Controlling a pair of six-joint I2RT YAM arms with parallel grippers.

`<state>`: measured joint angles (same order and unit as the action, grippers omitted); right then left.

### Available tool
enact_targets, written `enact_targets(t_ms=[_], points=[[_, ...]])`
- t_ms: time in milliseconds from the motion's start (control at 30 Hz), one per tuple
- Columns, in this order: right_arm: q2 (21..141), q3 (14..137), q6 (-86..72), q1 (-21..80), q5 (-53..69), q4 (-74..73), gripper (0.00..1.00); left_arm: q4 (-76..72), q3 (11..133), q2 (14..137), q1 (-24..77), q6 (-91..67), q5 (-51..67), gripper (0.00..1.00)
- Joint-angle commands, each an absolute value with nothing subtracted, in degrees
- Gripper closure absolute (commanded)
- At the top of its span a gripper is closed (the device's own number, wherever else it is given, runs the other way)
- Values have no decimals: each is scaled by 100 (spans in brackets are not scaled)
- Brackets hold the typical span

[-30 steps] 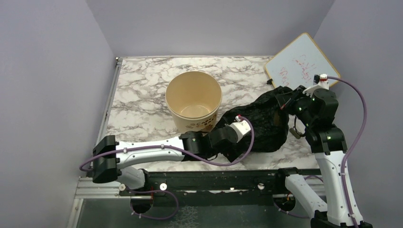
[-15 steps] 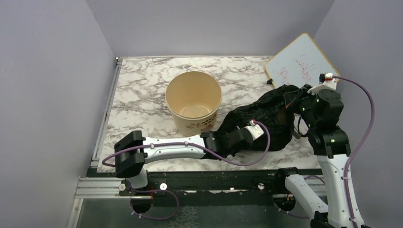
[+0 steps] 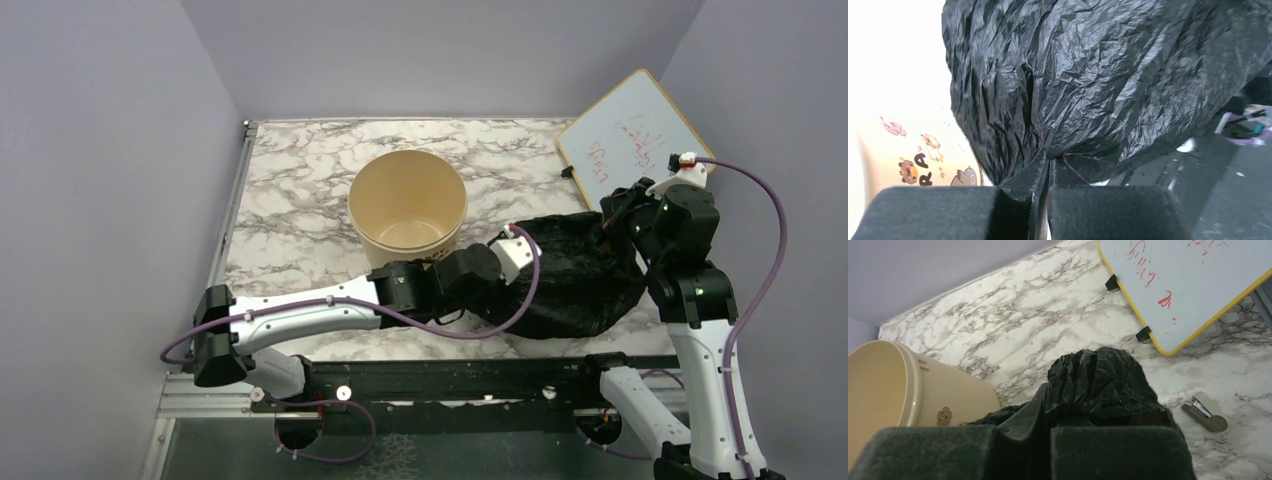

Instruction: Put the trash bags into the trash bin

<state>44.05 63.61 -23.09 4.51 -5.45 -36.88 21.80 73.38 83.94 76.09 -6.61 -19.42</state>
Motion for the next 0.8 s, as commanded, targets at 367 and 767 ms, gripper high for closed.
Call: enact_targets(t_ms=[367, 767], points=[[5120, 6498, -1804, 449, -543, -4179, 98, 3573, 7865, 8442, 7190, -1175, -478, 48], [5555, 6414, -1724, 449, -486, -4131, 99, 2933, 7970, 9197, 6950, -605, 319, 8]])
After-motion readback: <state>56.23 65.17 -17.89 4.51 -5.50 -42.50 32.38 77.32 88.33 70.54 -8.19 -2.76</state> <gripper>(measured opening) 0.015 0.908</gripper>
